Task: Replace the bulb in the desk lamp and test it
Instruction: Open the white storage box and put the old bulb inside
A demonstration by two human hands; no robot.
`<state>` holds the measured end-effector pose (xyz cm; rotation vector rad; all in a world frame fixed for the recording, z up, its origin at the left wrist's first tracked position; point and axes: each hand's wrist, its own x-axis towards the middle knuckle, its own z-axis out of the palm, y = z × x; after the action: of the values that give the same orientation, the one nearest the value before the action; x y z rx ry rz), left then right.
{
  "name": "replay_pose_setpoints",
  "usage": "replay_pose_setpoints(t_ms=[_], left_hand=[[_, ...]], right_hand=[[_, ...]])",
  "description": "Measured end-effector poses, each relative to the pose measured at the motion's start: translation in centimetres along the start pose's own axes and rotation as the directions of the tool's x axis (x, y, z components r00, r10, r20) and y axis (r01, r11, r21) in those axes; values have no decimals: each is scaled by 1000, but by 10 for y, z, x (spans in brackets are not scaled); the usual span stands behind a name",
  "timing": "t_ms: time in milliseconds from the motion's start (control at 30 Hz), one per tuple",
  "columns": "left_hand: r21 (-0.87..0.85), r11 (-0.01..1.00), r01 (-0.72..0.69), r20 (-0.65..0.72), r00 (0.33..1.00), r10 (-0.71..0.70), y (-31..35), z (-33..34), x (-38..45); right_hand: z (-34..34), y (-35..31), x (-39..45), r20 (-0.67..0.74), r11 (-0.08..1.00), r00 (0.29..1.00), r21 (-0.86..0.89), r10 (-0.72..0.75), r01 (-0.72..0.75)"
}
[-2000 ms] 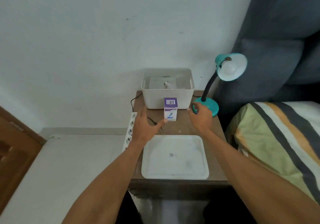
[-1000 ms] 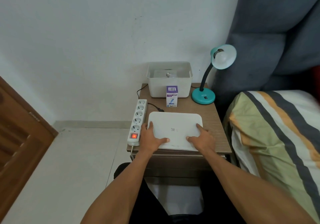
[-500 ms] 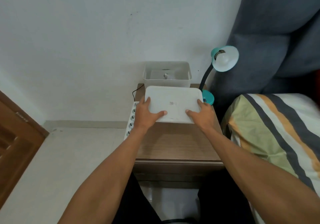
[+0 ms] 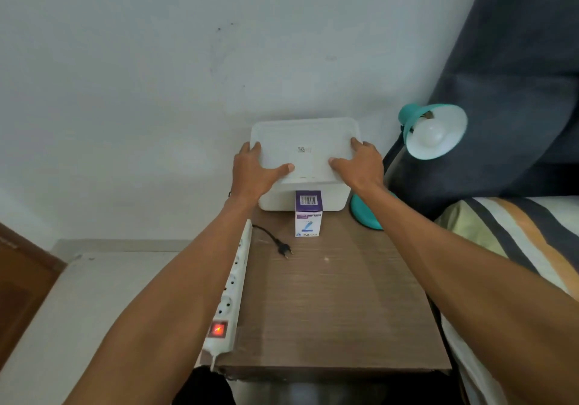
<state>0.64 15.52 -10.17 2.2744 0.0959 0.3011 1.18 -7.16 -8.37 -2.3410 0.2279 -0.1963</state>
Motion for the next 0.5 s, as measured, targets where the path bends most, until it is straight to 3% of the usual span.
replay_pose_setpoints(t_ms=[500], left_hand=[[131,991,29,86,996,-41,-16,18,48]], right_hand=[[26,10,40,91,998,995,-42,39,-36]])
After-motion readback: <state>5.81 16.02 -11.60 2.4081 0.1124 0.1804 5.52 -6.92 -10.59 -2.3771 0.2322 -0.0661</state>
